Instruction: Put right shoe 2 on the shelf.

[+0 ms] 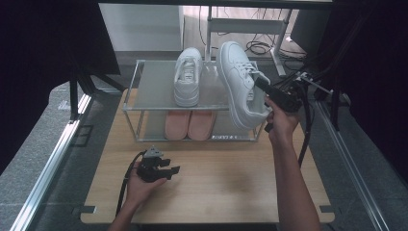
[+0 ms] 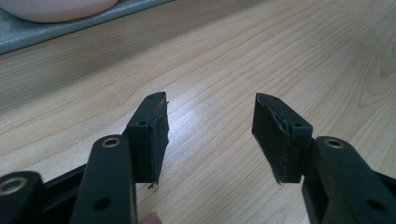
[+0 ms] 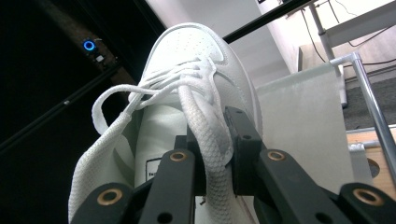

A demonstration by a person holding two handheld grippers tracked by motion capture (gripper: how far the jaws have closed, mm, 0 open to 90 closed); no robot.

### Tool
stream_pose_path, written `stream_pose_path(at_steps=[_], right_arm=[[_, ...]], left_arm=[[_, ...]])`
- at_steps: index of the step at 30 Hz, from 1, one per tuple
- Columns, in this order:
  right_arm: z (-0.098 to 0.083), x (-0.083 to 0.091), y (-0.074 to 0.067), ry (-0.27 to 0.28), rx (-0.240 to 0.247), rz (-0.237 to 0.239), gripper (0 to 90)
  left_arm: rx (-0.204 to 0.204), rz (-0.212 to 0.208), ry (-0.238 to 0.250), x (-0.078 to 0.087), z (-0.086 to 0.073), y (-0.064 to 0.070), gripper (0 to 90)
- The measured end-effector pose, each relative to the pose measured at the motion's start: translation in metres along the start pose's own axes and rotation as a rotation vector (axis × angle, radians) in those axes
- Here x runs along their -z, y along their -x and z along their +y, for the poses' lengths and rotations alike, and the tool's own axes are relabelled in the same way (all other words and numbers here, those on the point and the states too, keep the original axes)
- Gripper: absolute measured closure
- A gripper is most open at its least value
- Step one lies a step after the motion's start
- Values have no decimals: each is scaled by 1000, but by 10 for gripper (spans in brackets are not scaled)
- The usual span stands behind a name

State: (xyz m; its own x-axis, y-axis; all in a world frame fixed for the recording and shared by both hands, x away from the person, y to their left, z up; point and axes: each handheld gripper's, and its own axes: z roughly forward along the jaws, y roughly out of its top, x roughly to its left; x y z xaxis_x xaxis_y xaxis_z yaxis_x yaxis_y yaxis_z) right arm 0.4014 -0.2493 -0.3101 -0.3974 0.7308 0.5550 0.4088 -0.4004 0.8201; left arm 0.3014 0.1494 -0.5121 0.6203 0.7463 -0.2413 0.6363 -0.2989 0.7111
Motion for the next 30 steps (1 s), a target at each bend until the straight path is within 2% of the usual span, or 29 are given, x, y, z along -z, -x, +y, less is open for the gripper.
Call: stream_pose_path(at_steps=[13, 24, 30], right_arm=[[12, -37, -15, -3, -14, -34, 806], [14, -62, -17, -7, -31, -82, 800], [14, -73, -16, -1, -57, -110, 795]], left_arm=[[8, -7, 2, 1, 0, -1, 463], [11, -5, 7, 2, 0, -4, 464], [11, -6, 9, 3, 0, -4, 463]])
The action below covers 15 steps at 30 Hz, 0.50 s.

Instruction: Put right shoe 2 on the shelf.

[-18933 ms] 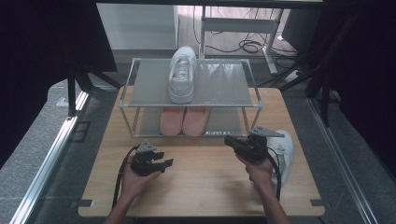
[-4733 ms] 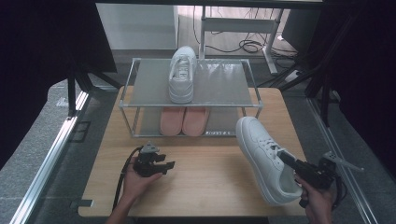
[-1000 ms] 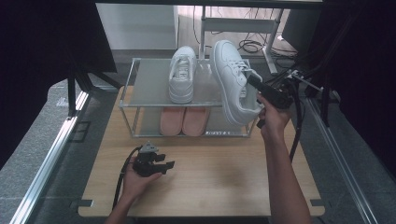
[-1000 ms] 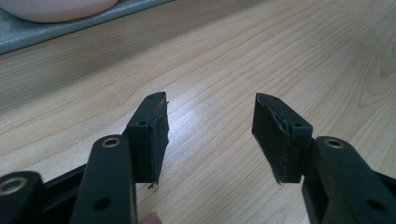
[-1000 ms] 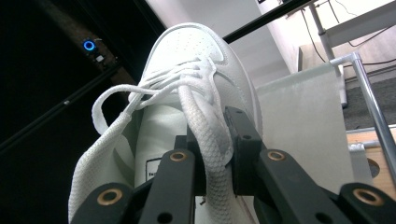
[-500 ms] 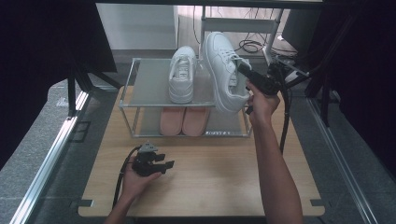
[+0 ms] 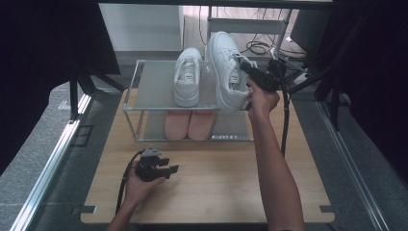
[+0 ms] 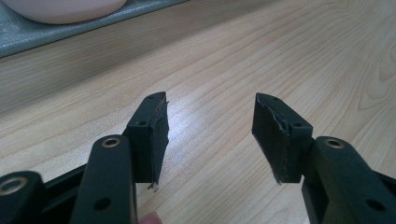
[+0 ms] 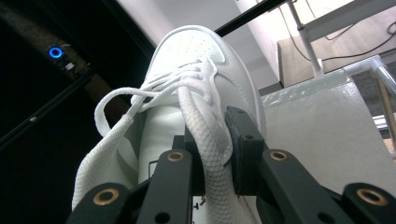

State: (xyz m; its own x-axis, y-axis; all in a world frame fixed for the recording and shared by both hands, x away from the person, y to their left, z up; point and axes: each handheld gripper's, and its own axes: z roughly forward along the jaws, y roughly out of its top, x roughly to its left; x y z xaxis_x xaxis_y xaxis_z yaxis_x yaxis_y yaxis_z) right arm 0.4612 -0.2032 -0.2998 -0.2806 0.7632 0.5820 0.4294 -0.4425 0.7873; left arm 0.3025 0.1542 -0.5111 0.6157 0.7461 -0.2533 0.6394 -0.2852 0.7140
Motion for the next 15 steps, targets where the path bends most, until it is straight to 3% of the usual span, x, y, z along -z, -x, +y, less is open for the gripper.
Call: stream_pose_path(at_steps=[15], right_arm=[[-2, -30, -2, -16, -3, -81, 779]], left_arm=[[7, -1, 4, 0, 0, -3, 463]])
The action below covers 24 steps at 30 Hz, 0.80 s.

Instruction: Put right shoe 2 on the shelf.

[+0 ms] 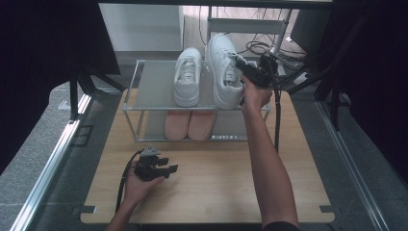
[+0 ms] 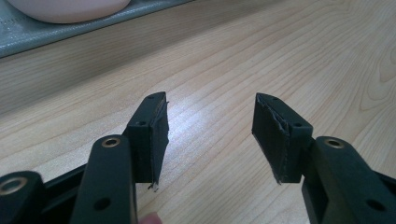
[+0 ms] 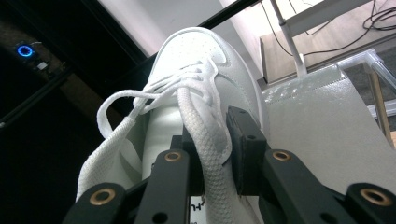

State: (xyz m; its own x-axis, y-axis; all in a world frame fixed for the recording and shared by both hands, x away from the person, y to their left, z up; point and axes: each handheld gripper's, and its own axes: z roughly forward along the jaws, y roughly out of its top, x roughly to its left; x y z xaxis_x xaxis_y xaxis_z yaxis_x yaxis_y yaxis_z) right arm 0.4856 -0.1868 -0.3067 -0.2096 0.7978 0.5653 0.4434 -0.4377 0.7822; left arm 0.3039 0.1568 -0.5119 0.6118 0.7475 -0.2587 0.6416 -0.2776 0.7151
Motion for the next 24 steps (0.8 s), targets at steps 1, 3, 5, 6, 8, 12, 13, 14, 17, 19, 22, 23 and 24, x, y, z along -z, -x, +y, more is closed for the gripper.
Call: stream_pose_path(at_steps=[1, 3, 5, 6, 8, 12, 13, 14, 17, 19, 22, 23, 24], right_arm=[[0, -2, -1, -3, 1, -10, 779], [-1, -6, -2, -15, 6, -27, 773], [-2, -12, -3, -25, 9, -40, 765], [-2, -15, -4, -35, 10, -46, 758], [-3, -20, -5, -45, 15, -56, 745], [-4, -27, -8, -57, 30, -84, 724], [-4, -29, -8, -63, 42, -87, 718], [-4, -31, -8, -75, 55, -91, 715], [-5, -37, -6, -100, 49, -74, 704], [-5, -39, -7, -98, 59, -59, 668], [-3, -39, -7, -92, 37, -14, 580], [-2, -37, -6, -75, 36, 1, 580], [0, -34, -7, -55, 31, 16, 579]], left_arm=[[-1, 0, -1, 0, 0, 0, 463], [-1, 0, 0, 0, 0, 0, 463], [-3, -3, 0, 0, 0, 0, 463], [-4, -4, 1, 0, 0, 0, 463], [-4, -4, 3, 1, 0, 0, 463], [-1, -2, 6, 2, 0, -1, 463], [-1, -1, 6, 2, 0, -1, 463], [-1, 0, 4, 2, 0, -1, 463], [-2, -2, 4, 1, 0, -1, 464], [-3, -2, 1, 0, 0, 0, 463], [-4, -4, -2, 0, 0, 0, 463], [-5, -5, -2, -1, 0, 1, 463], [-6, -5, -2, 0, 0, 1, 463]])
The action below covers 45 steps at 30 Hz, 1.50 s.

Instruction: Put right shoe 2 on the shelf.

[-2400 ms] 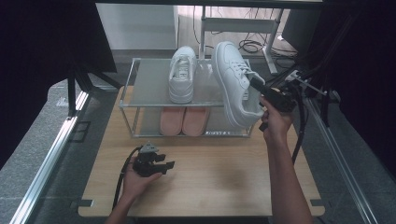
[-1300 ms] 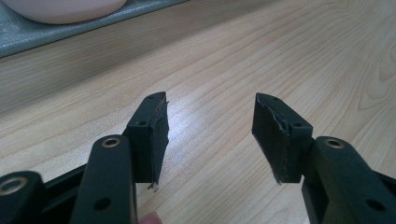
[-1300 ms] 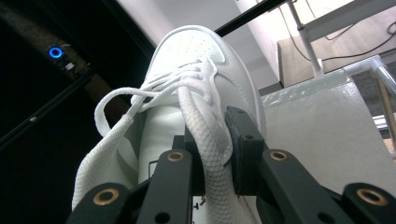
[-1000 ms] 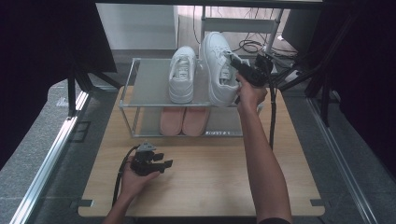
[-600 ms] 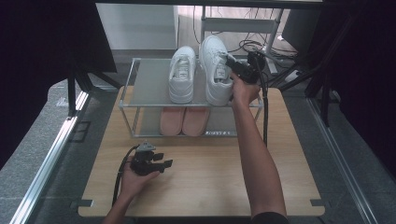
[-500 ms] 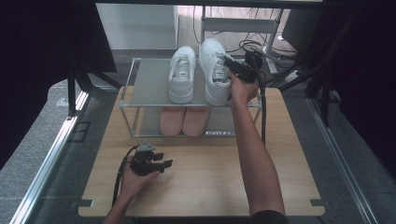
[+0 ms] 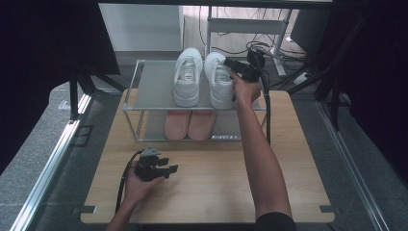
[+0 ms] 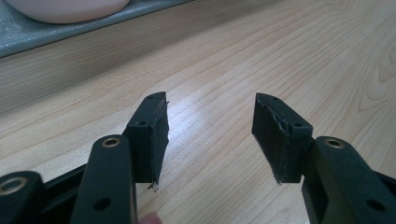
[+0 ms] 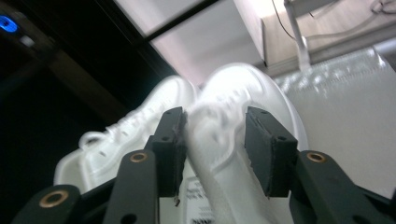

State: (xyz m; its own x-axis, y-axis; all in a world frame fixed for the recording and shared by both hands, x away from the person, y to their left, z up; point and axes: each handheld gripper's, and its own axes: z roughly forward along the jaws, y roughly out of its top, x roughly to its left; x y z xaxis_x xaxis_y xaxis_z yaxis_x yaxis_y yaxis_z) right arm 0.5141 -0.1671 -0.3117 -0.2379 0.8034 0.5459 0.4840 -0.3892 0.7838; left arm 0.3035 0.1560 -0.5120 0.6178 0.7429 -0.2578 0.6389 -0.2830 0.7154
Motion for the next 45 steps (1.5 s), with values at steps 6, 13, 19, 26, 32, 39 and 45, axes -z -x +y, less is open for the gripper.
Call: stream_pose_path(at_steps=[6, 13, 19, 26, 32, 39, 45], right_arm=[[4, 18, -8, 24, 65, 36, 612], [1, 51, 7, 41, 92, 68, 751], [-10, 72, 27, -1, 122, 75, 867], [-36, 78, 39, -74, 177, 83, 900], [-53, 74, 40, -113, 203, 77, 900], [-58, 71, 34, -114, 219, 71, 900], [-63, 66, 25, -120, 220, 95, 900]], left_arm=[[5, 0, 5, 0, 1, 0, 463], [9, 4, 2, 0, 1, 0, 464], [10, 12, 5, 0, 2, 0, 464], [11, 17, 14, 3, 2, -1, 464], [-2, 13, 9, 4, 2, 0, 464], [1, 16, 14, 6, 2, -1, 464], [-2, 18, 10, 5, 2, 0, 464]])
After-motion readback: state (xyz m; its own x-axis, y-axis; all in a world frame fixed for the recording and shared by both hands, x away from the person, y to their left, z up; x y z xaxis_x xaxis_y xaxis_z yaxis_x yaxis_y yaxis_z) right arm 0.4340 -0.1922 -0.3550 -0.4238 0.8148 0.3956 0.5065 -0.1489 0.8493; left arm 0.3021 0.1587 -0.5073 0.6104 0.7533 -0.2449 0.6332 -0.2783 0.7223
